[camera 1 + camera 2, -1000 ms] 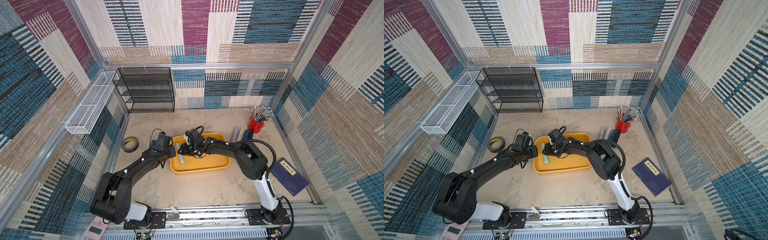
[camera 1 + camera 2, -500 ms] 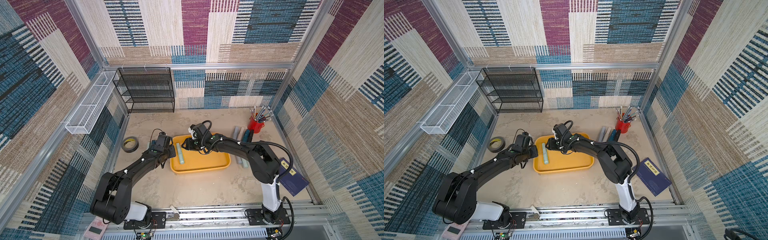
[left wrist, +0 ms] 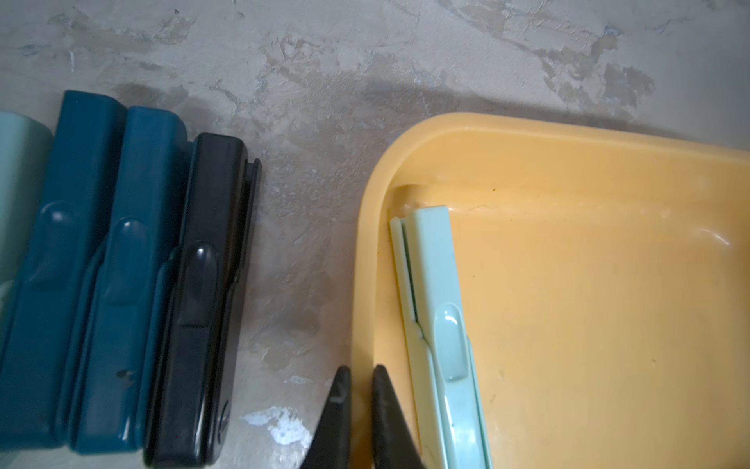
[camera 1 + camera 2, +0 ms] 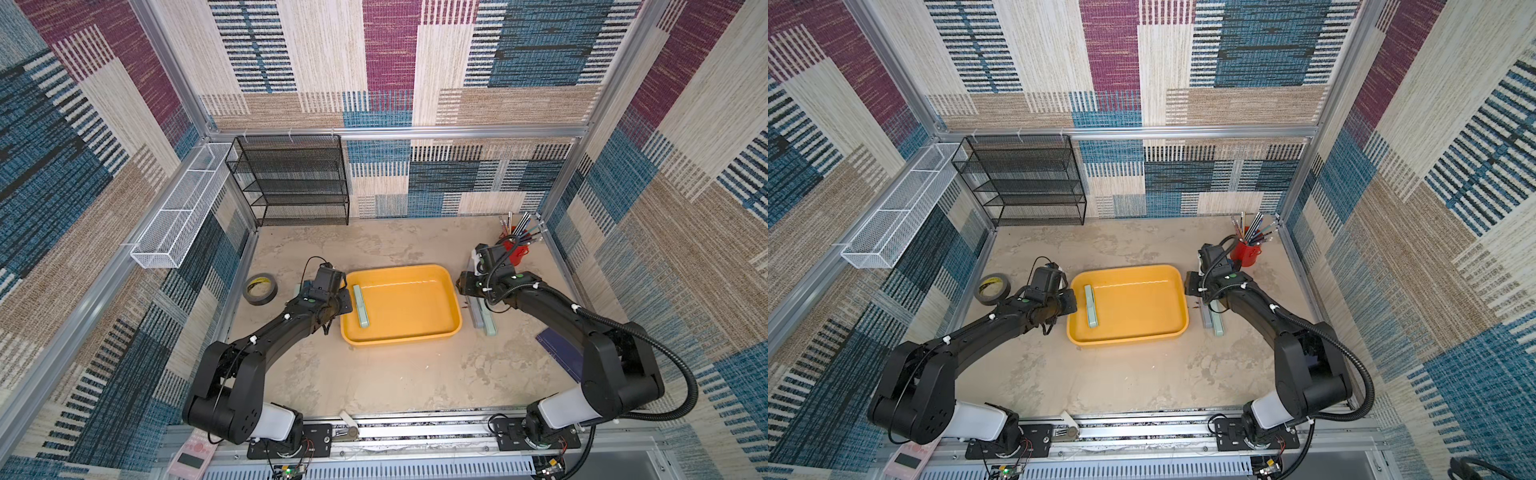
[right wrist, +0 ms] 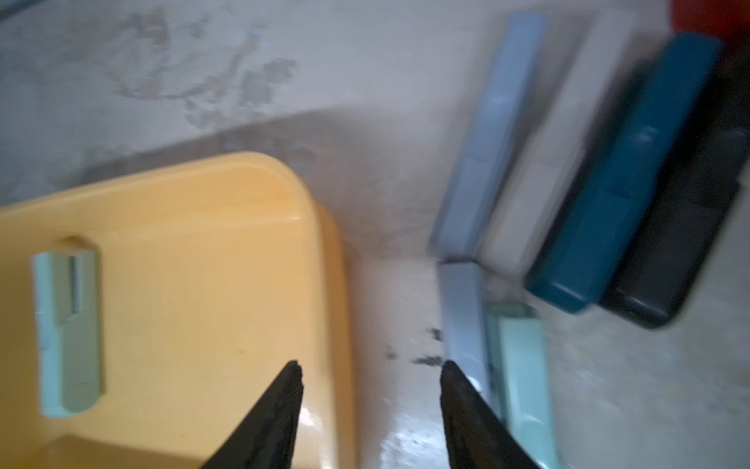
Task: Put the pruning pliers into the storage box
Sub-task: Adjust the storage box at the center of the board.
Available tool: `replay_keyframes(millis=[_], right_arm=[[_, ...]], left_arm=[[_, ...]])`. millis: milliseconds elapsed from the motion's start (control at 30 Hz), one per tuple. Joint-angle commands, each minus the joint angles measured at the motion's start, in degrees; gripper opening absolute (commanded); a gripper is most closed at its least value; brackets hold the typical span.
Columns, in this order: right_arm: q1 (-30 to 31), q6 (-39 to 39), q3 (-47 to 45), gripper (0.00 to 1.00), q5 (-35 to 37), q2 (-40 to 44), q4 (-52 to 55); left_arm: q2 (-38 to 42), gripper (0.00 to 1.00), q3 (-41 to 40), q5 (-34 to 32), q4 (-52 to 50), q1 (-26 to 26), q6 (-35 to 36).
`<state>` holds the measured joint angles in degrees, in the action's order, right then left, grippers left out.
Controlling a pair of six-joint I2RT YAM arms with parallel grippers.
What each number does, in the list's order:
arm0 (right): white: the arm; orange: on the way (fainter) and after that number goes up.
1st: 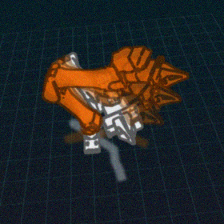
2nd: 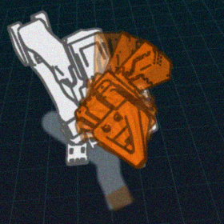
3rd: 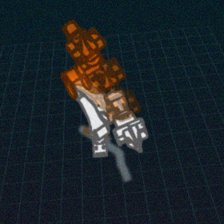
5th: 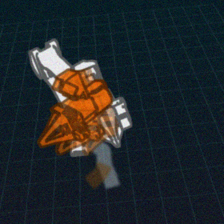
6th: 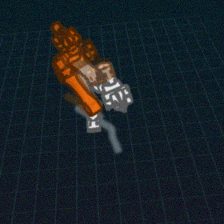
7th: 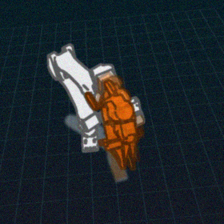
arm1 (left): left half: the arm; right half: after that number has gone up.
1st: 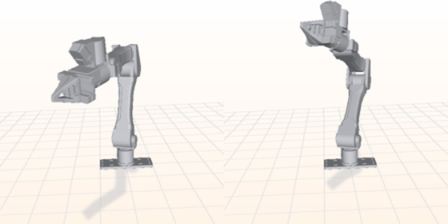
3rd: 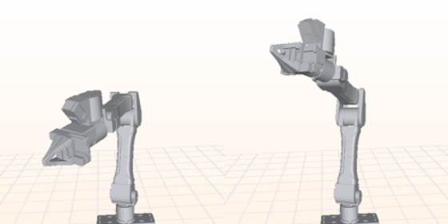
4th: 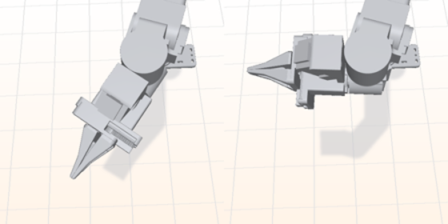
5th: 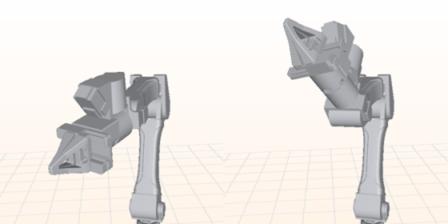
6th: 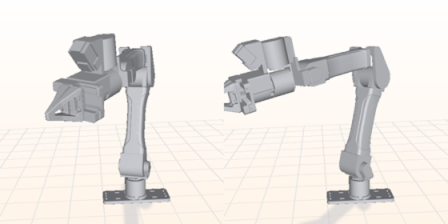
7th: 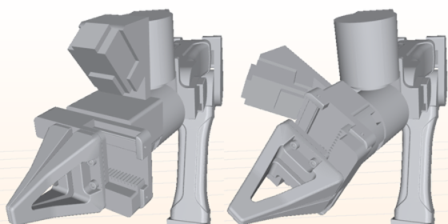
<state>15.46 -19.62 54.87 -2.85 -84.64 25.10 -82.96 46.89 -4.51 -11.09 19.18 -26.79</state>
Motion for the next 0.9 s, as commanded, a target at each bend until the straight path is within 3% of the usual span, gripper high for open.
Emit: replay_keyframes(millis=[0, 300, 600, 867], right_arm=[[-2.42, 1.87, -3.46, 0.57, 2.72, 1.66, 2.57], [-5.04, 5.36, -5.14, 0.58, 7.72, 2.98, 7.06], [-5.18, 14.45, -0.26, 0.55, 7.28, -0.46, 12.52], [-5.11, 19.53, -0.5, 0.57, 5.24, 3.51, 12.21]], left_arm=[[-0.7, 0.08, 1.43, -0.63, 0.22, -0.11, 1.56], [-2.64, 0.08, 3.73, -0.07, -0.22, -0.44, 2.95], [-4.4, 0.08, 4.58, 0.11, 0.21, -0.99, 3.36], [-6.23, 0.08, 5.62, 0.95, 0.39, -1.71, 4.08]])
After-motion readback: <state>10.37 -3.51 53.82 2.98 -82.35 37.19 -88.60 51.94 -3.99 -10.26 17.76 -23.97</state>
